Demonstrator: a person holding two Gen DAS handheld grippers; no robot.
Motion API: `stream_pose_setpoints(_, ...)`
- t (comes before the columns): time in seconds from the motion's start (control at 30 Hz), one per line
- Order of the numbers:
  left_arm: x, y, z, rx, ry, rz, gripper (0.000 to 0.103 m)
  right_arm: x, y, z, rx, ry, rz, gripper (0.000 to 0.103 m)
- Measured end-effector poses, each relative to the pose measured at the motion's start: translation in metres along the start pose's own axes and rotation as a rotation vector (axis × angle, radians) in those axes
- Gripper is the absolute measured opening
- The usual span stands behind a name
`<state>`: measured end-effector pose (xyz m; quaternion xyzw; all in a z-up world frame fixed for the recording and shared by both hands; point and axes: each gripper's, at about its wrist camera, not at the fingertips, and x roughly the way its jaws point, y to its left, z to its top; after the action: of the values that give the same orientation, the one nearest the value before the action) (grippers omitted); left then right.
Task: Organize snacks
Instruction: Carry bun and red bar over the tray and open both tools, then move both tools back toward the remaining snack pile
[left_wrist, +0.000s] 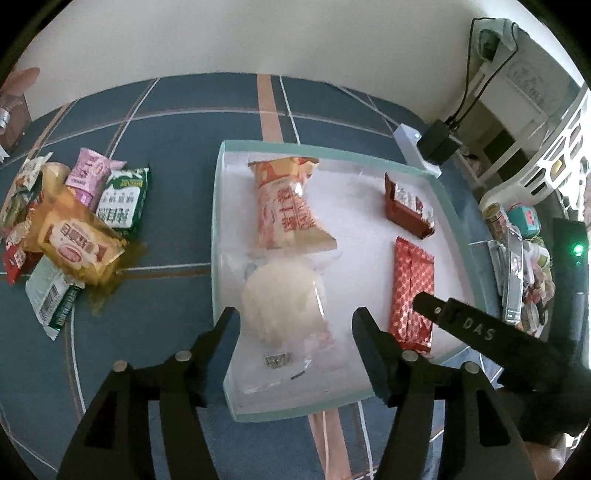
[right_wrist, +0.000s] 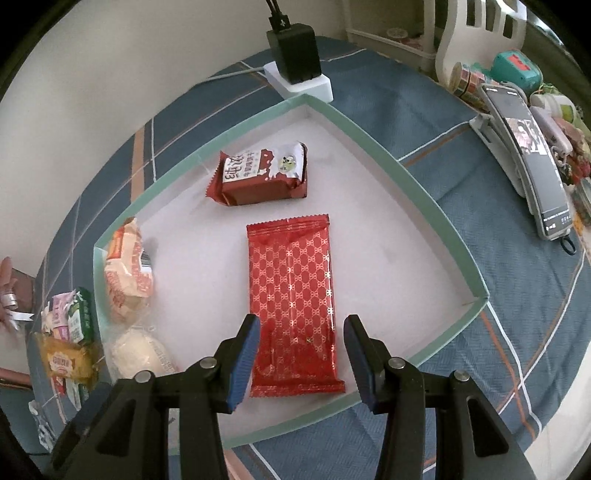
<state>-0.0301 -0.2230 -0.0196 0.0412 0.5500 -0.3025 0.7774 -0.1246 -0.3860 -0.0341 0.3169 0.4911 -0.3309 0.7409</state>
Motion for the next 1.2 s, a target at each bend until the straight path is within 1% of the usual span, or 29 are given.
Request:
stream_pose_setpoints(0.07,-0.005,0.001,0.002,-0.004,-0.013,0.007,0.068,0.000,0.002,0.000,-0.006,-0.003,-0.002,0.050)
stream_pose_setpoints(0.1,-0.009,0.003,0.004,-0.013,-0.020,0.013,0.072,-0.001,0.004,-0.001,-0.010,-0.004,-0.001,0.050)
stream_pose_setpoints(0.13,-0.013,0.006,0.005,-0.027,-0.027,0.019,0.074,-0.002,0.006,-0.001,-0.017,-0.007,0.001,0.050)
stream_pose_setpoints(0.2,-0.020,0.013,0.008,-0.056,-0.040,0.035,0.075,-0.004,0.011,-0.002,-0.034,-0.011,0.007,0.051)
stream_pose_setpoints(0.27,-0.026,0.023,0.011,-0.089,-0.045,0.083,0.083,-0.006,0.018,-0.004,-0.060,-0.013,0.011,0.053)
stream_pose_setpoints(0.3,-0.029,0.030,0.012,-0.112,-0.047,0.118,0.086,-0.006,0.021,-0.004,-0.073,-0.013,0.013,0.055)
stream_pose_setpoints(0.33,-0.031,0.036,0.012,-0.131,-0.045,0.146,0.086,-0.007,0.027,-0.006,-0.092,-0.012,0.017,0.057)
stream_pose_setpoints(0.5,-0.034,0.067,0.011,-0.232,-0.014,0.271,0.087,-0.014,0.050,-0.012,-0.167,-0.027,0.029,0.057)
stream_pose_setpoints(0.57,-0.036,0.079,0.009,-0.271,-0.010,0.286,0.087,-0.017,0.058,-0.015,-0.191,-0.037,0.039,0.057)
stream_pose_setpoints(0.67,-0.040,0.096,0.005,-0.330,-0.010,0.288,0.087,-0.022,0.065,-0.018,-0.213,-0.050,0.045,0.057)
stream_pose_setpoints(0.77,-0.045,0.102,0.006,-0.347,-0.017,0.303,0.087,-0.024,0.071,-0.020,-0.232,-0.055,0.045,0.058)
stream_pose_setpoints(0.8,-0.044,0.104,0.007,-0.349,-0.018,0.312,0.087,-0.025,0.073,-0.022,-0.237,-0.055,0.046,0.063)
stream_pose_setpoints(0.83,-0.045,0.104,0.006,-0.351,-0.019,0.323,0.088,-0.025,0.075,-0.023,-0.244,-0.054,0.049,0.069)
stream_pose_setpoints(0.87,-0.044,0.105,0.006,-0.352,-0.017,0.333,0.090,-0.025,0.076,-0.023,-0.250,-0.054,0.050,0.071)
stream_pose_setpoints(0.93,-0.044,0.108,0.006,-0.354,-0.013,0.347,0.100,-0.024,0.080,-0.024,-0.267,-0.053,0.050,0.079)
stream_pose_setpoints(0.97,-0.043,0.109,0.006,-0.356,-0.011,0.355,0.100,-0.024,0.082,-0.025,-0.274,-0.054,0.050,0.082)
stream_pose_setpoints(1.03,-0.043,0.112,0.005,-0.359,-0.010,0.375,0.100,-0.023,0.086,-0.027,-0.291,-0.059,0.054,0.093)
stream_pose_setpoints(1.07,-0.043,0.113,0.005,-0.361,-0.010,0.382,0.100,-0.023,0.087,-0.028,-0.297,-0.062,0.056,0.097)
stream_pose_setpoints(1.1,-0.043,0.114,0.005,-0.364,-0.013,0.386,0.100,-0.023,0.089,-0.029,-0.303,-0.066,0.059,0.103)
stream_pose_setpoints(1.2,-0.045,0.116,0.004,-0.367,-0.019,0.392,0.100,-0.025,0.093,-0.032,-0.326,-0.081,0.057,0.103)
